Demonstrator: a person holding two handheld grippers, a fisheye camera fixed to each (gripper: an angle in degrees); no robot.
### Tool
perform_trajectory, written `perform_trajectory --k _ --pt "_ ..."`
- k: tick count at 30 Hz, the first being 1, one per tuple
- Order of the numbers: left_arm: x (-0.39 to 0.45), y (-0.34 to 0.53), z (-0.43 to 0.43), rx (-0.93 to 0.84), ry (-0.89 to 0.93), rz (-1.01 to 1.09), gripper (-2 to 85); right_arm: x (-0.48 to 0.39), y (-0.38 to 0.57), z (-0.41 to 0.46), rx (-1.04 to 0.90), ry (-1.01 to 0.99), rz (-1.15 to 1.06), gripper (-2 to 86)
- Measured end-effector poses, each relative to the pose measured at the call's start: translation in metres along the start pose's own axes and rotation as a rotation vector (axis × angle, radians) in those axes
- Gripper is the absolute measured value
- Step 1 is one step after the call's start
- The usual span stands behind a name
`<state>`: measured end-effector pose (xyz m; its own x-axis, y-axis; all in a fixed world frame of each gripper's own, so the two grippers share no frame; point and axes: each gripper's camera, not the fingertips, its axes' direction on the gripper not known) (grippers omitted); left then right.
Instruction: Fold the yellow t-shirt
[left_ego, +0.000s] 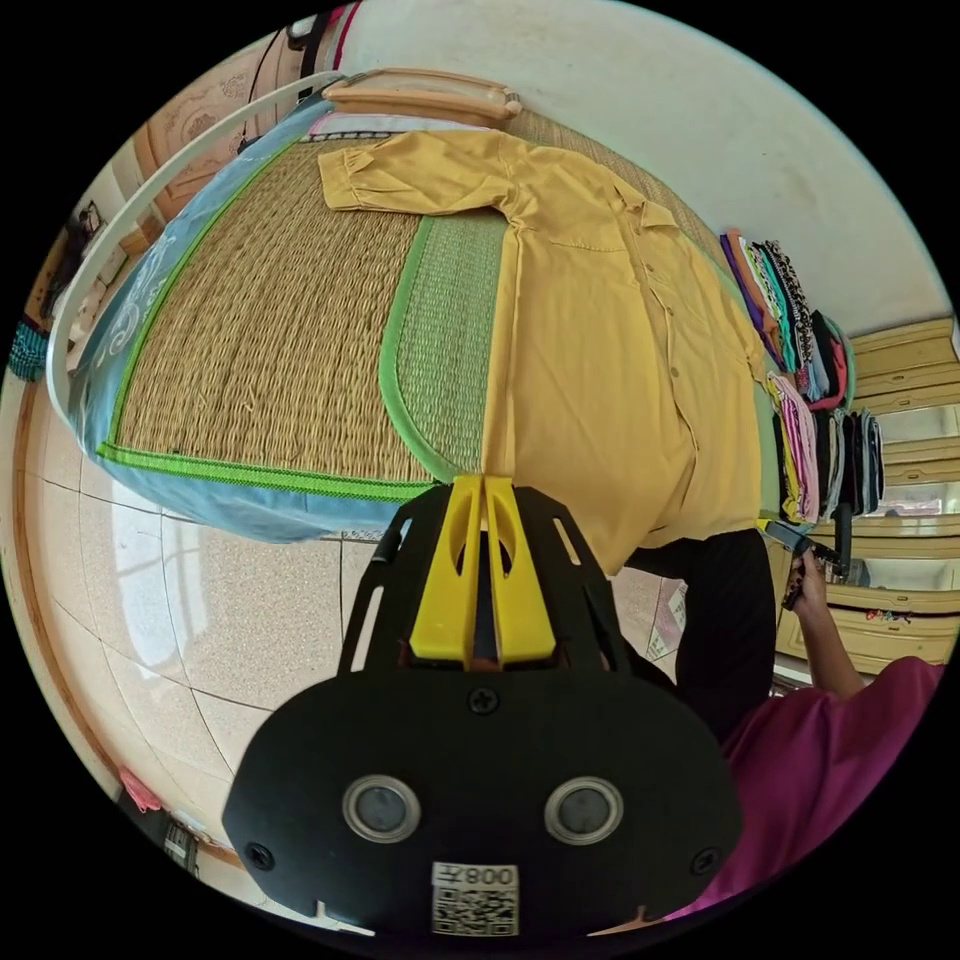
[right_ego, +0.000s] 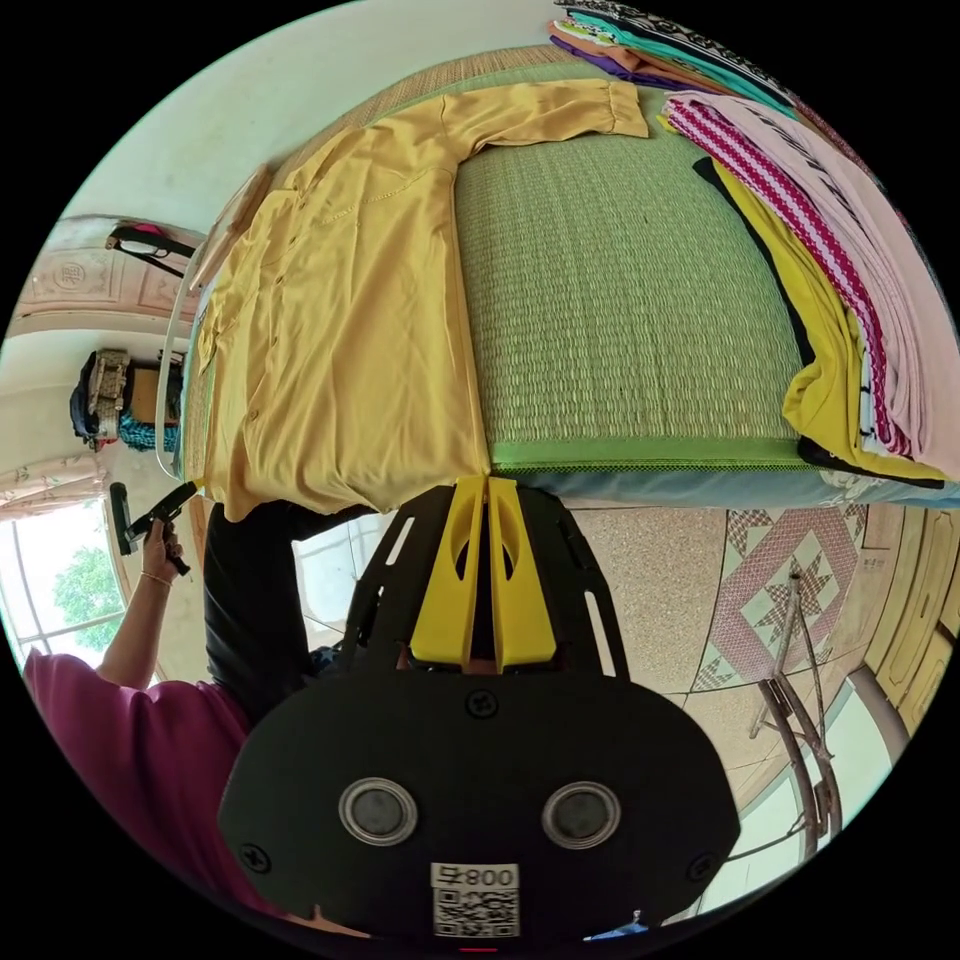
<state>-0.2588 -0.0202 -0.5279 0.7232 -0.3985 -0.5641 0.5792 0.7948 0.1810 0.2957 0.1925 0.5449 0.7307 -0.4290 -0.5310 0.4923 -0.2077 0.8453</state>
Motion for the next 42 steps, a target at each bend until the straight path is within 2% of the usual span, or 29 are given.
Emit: perform_trajectory --k 8,12,18,22,28,37,42 --pt "0.031 -0.007 -0.017 0.139 -0.082 0.026 1.7 0.015 0.005 0.000 0.038 -0.047 0.070 0.8" --pt "0.083 -0.025 -0.009 0.159 0.036 0.184 2.3 0.004 0.003 -0.008 0.093 -0.076 0.050 1.1" --pt "0.169 -0.043 0.052 -0.007 0.181 0.410 2.4 -0.110 -0.032 0.021 0.050 -0.163 -0.269 2.2" --pt "0.208 -0.034 0.080 -0.091 0.099 0.535 2.9 -0.188 -0.049 0.064 -0.012 -0.192 -0.454 4.5" --pt "0.206 -0.038 0.105 -0.122 0.143 0.447 3.4 -0.273 -0.057 0.120 -0.097 -0.162 -0.613 7.9" --pt "0.214 -0.058 0.125 -0.134 0.231 0.421 2.0 -0.291 -0.079 0.171 -0.163 -0.196 -0.519 8.0" --pt "0.220 -0.065 0.136 -0.130 0.256 0.415 1.8 -0.303 -0.089 0.191 -0.185 -0.145 -0.501 5.4"
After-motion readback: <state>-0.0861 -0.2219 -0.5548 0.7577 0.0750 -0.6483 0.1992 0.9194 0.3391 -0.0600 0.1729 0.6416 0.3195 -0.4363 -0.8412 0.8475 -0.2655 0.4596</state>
